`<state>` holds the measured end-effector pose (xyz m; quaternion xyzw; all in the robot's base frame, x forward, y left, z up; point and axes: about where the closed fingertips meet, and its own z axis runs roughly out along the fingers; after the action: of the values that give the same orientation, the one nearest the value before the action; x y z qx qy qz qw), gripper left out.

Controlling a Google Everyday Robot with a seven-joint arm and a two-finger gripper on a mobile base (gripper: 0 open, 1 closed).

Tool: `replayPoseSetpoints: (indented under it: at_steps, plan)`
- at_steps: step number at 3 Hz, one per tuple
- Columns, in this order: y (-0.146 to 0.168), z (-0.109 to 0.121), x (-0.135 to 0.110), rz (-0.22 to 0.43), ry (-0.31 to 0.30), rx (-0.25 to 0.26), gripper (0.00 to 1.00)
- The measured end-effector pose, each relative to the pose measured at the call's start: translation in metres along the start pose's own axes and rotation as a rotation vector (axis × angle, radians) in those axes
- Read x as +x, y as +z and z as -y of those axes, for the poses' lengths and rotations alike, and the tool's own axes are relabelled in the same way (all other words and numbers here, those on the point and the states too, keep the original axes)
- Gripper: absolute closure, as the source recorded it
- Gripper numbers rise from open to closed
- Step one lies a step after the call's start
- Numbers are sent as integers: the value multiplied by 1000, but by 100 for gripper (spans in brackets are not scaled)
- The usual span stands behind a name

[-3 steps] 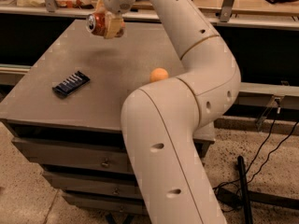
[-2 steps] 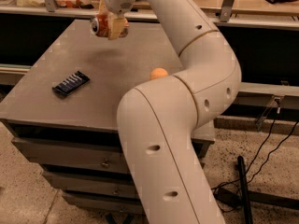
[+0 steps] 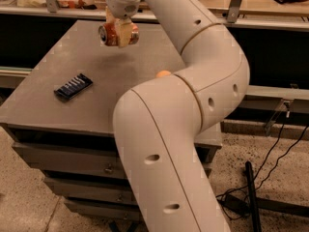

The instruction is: Knock coke can over

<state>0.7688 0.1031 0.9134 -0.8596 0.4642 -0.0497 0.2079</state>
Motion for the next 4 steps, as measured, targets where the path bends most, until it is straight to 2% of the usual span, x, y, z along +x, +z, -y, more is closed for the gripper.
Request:
replayPoseSetpoints:
  at_steps: [2,3,4]
  plan:
    - [18,-18,1,-99,22,-88,100]
    - [33,-33,-8,-89,42,-131,100]
    - [40,-40,-13,-80,51,-147,100]
